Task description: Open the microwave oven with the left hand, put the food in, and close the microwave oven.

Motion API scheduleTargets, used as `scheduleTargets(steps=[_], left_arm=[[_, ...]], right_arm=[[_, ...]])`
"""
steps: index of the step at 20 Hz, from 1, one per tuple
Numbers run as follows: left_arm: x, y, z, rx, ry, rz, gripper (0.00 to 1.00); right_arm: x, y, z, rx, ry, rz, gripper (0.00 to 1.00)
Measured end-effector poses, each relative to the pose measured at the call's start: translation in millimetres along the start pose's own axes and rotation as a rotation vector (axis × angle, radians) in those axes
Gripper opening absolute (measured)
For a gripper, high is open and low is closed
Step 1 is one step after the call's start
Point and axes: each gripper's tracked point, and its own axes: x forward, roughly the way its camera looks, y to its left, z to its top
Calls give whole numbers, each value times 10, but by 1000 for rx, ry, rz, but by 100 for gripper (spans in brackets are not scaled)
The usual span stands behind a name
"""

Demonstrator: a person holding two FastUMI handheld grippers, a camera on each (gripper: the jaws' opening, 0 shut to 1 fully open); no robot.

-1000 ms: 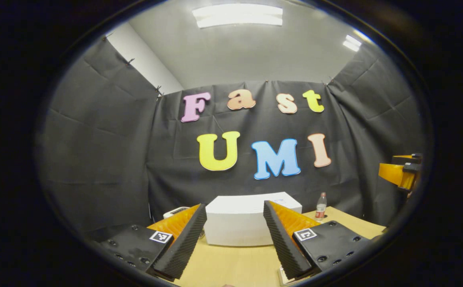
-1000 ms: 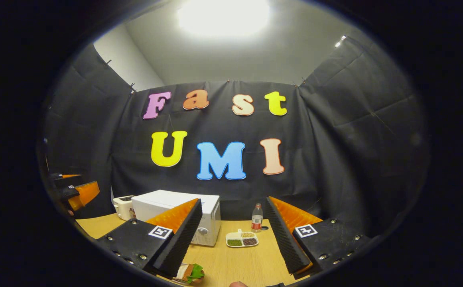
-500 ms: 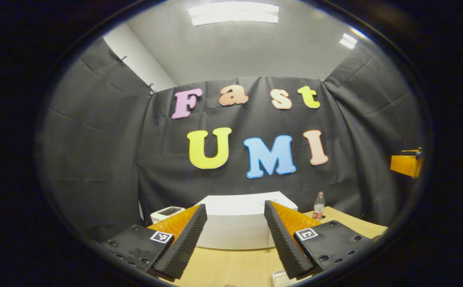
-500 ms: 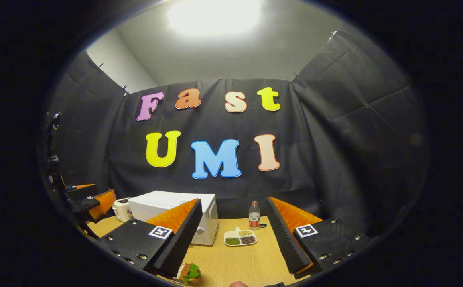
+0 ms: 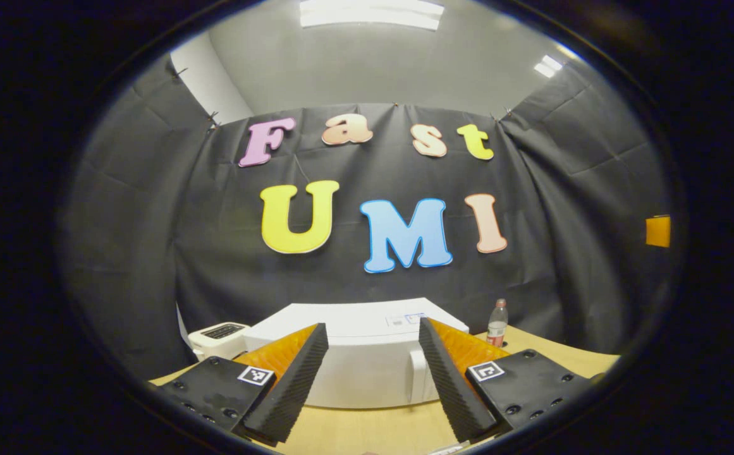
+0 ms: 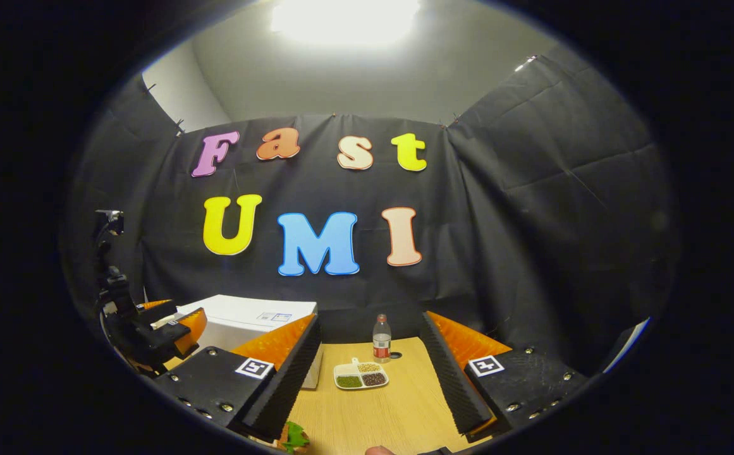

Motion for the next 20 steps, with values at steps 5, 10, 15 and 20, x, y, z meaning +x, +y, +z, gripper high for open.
scheduleTargets(steps=[5,10,15,20], left_arm=[[523,-179,-534,-2,72,-71,94],[891,-408,-1021,-7,150,-143,96],[1085,-632,-1487,-13,242,-196,96],[1208,-766,-1784,-33,309,-206,77]], right_arm=[[105,-52,-108,-35,36,-71,96],[182,-121,-251,-42,95,-136,96],[188,-147,-311,-87,124,-179,96],[161,-159,-315,-102,138,-196,96]])
